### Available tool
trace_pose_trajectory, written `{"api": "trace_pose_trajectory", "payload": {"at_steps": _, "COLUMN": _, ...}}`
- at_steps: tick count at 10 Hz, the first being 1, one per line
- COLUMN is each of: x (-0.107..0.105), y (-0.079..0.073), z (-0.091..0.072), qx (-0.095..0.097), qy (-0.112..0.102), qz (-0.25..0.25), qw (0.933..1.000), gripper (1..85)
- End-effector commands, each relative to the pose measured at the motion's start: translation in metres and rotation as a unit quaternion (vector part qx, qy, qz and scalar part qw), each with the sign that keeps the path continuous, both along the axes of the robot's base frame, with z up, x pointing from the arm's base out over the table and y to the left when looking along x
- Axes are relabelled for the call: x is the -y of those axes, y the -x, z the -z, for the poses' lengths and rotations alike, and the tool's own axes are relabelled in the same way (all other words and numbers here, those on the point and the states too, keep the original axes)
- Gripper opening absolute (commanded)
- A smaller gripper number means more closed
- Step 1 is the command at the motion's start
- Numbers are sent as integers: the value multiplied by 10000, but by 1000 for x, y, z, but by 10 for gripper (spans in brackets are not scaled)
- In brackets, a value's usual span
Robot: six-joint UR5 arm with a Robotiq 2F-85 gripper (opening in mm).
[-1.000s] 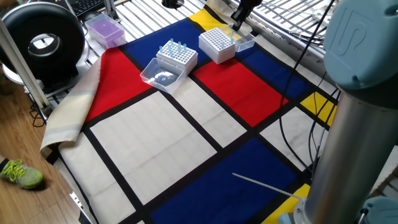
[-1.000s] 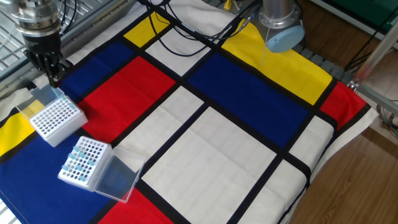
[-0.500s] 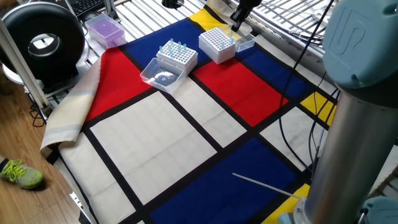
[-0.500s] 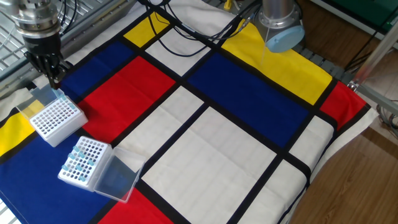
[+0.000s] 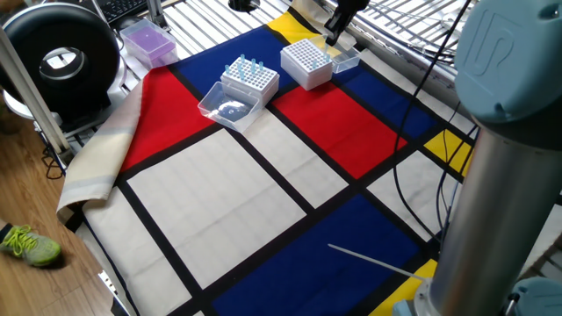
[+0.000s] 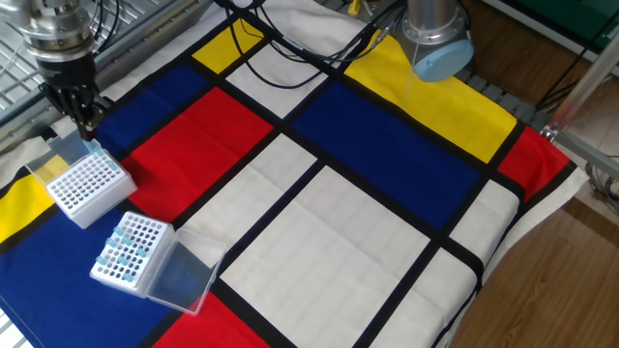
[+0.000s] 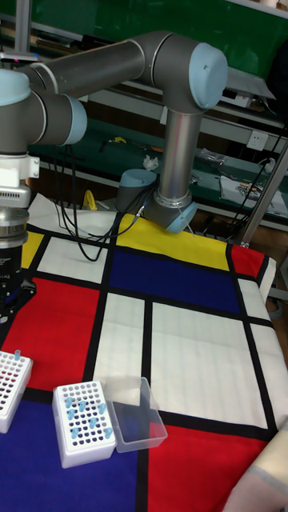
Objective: Transfer all medium pipette tips from one holder to another
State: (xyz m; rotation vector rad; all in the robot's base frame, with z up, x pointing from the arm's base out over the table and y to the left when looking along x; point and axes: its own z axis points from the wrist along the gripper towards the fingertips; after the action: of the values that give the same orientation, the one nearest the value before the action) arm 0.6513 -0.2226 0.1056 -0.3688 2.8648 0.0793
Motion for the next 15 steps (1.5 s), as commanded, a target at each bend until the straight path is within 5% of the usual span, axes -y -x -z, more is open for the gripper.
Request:
{"api": "trace_pose_trajectory", "payload": {"at_steps": 1, "x": -8, "y": 6, "z": 1, "qx": -109, "qy": -169, "qz": -145, "qw": 9997, "gripper": 53}}
{"api": "trace_pose_trajectory", "payload": {"at_steps": 5, "x": -8, "y": 7, "z": 2, "qx": -125, "qy": -170, "qz": -207, "qw": 9996, "gripper": 90}}
{"api": "trace_pose_trajectory", "payload": {"at_steps": 7, "x": -5, "y": 8, "z": 3, "qx": -152, "qy": -126, "qz": -104, "qw": 9998, "gripper": 17}}
{"api": "trace_pose_trajectory", "payload": {"at_steps": 15, "x": -2, "y": 7, "z": -5, "qx": -156, "qy": -10, "qz": 26, "qw": 9999, "gripper": 17}}
